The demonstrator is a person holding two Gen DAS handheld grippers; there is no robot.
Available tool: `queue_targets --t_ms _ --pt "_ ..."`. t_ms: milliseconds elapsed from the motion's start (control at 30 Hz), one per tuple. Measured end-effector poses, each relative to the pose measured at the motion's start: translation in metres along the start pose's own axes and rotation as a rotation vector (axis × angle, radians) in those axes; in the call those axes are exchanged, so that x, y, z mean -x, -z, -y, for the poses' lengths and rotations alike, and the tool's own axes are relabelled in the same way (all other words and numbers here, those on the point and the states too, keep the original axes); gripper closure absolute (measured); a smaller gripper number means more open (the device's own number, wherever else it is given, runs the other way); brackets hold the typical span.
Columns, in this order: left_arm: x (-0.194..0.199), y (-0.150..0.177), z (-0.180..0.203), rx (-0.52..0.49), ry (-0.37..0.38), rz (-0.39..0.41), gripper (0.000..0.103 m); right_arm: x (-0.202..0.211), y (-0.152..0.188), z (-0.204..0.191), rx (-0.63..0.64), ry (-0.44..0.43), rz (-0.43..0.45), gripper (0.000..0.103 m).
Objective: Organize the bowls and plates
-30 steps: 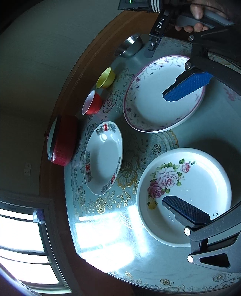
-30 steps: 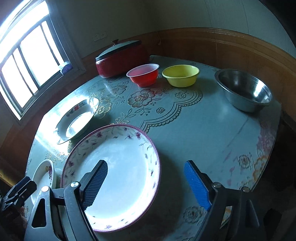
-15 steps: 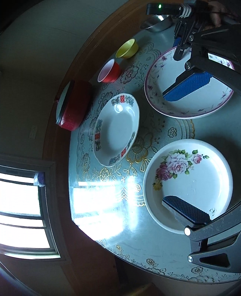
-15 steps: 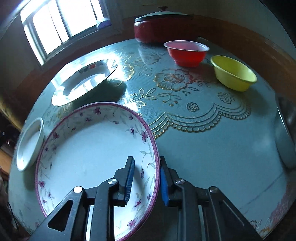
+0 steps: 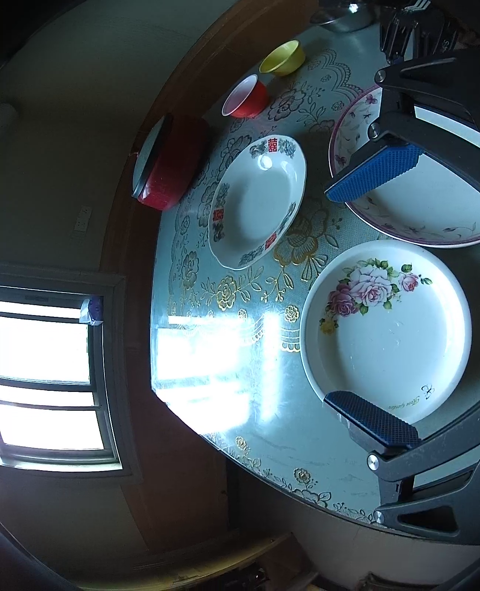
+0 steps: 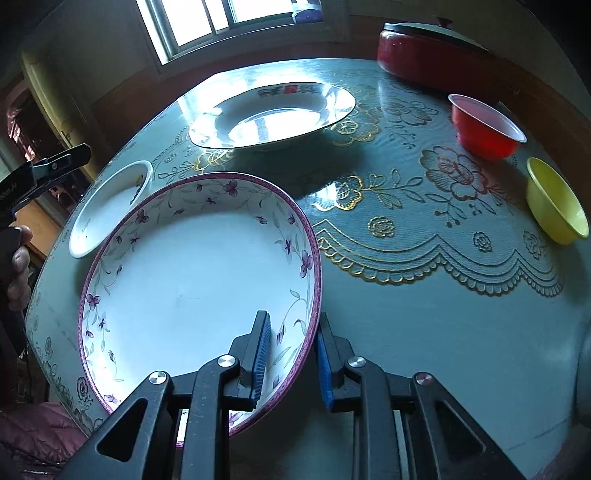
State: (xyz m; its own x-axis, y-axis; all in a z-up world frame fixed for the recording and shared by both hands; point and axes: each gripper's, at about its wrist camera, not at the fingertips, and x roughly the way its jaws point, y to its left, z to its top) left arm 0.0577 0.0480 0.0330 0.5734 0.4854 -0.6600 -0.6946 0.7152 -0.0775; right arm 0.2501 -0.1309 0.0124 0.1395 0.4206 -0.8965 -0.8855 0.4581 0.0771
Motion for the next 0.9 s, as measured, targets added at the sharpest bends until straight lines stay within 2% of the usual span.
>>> queue_targets --t_ms 333,400,467,533,633,733,900 --pt "-0.023 -0.029 0.016 -0.092 0.051 -0.025 0.0 0.001 0.003 -0.025 0.128 -0.082 -0.093 0.078" --pt "-0.032 -0.037 0.02 -0.117 0.07 -0.039 0.0 0.006 -0.002 -0.018 0.125 -0.084 -0.084 0.078" --pt "-0.041 -0.044 0.023 -0.134 0.095 -0.053 0.0 0.012 -0.013 -0.011 0.112 -0.088 -0.046 0.072" --pt "-0.052 -0.052 0.023 -0.129 0.121 -0.076 0.0 0.02 -0.03 -0.003 0.08 -0.101 0.015 0.069" --pt "-0.069 -0.061 0.023 -0.124 0.161 -0.105 0.0 0.023 -0.061 0.014 -0.001 -0.077 0.082 0.069" --pt "-0.079 -0.07 0.02 -0.097 0.193 -0.102 0.0 0.014 -0.09 0.034 -0.121 -0.091 0.129 0.069" --pt "-0.097 -0.082 0.015 -0.066 0.223 -0.129 0.001 -0.006 -0.119 0.057 -0.236 -0.132 0.157 0.079"
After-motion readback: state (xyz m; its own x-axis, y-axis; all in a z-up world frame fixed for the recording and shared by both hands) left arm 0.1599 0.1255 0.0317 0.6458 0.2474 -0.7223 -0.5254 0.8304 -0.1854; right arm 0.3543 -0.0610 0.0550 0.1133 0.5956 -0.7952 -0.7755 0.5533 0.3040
